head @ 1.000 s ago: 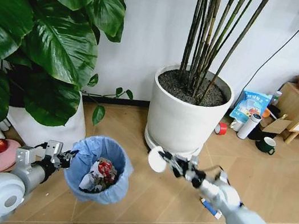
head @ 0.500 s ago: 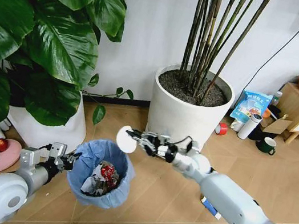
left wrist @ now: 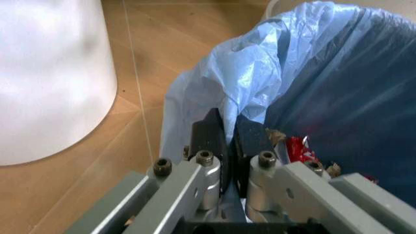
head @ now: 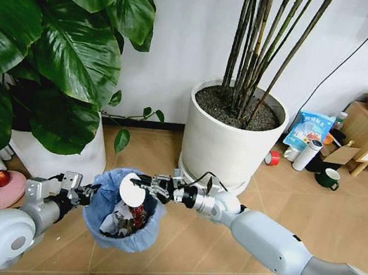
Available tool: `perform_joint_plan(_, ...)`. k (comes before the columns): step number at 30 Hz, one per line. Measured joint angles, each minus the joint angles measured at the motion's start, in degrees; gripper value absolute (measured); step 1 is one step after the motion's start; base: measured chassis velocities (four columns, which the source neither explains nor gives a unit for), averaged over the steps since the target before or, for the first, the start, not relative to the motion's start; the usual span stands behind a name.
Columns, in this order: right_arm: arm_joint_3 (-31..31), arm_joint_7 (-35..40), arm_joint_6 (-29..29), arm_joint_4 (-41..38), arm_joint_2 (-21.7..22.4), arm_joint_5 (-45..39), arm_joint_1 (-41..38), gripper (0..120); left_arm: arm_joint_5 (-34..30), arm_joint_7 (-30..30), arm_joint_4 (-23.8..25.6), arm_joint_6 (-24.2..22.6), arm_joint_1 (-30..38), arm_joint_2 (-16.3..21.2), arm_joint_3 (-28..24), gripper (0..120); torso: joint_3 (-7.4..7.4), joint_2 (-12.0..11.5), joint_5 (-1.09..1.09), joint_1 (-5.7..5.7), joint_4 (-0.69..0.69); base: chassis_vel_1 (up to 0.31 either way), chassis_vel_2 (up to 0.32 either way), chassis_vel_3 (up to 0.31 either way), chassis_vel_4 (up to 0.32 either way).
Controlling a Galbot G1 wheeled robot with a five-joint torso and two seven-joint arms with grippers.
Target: Pick up the trash bin and place the garbage on the floor into it.
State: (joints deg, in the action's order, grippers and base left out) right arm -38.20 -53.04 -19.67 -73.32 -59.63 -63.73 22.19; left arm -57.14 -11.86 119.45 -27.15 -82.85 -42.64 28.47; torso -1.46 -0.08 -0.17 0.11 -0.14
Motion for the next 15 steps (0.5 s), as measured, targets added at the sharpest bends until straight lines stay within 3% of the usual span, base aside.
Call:
perform_joint_plan(4,-0.08,0.05,0.09,0.0,0.24,0.24,-0.22,32,-0.08,-0.09,0.0,-0.07,0.11,-0.04,-0.03,0,0.0,0.0,0.0,0.0,0.01,0.0,0.0,0.0,0.0)
perform_joint_plan(6,-0.44,0.1,0.19,-0.06,1.33,0.87,-0.79,49,-0.3,-0.23,0.01,-0.14,0.12,-0.04,0.37,0,0.0,0.0,0.0,0.0,0.02,0.0,0.0,0.0,0.0)
perform_joint_plan(12,-1.03,-0.11,0.2,-0.39,2.86,1.79,-0.94,66,-0.56,-0.28,0.16,-0.15,-0.22,0.07,1.39,0,0.0,0.0,0.0,0.0,0.01,0.0,0.0,0.0,0.0)
perform_joint_plan(15,-1.44,-0.48,0.19,-0.77,3.95,2.15,-0.89,82,-0.6,-0.37,0.43,-0.17,-0.37,-0.04,1.56,0,0.0,0.0,0.0,0.0,0.01,0.0,0.0,0.0,0.0)
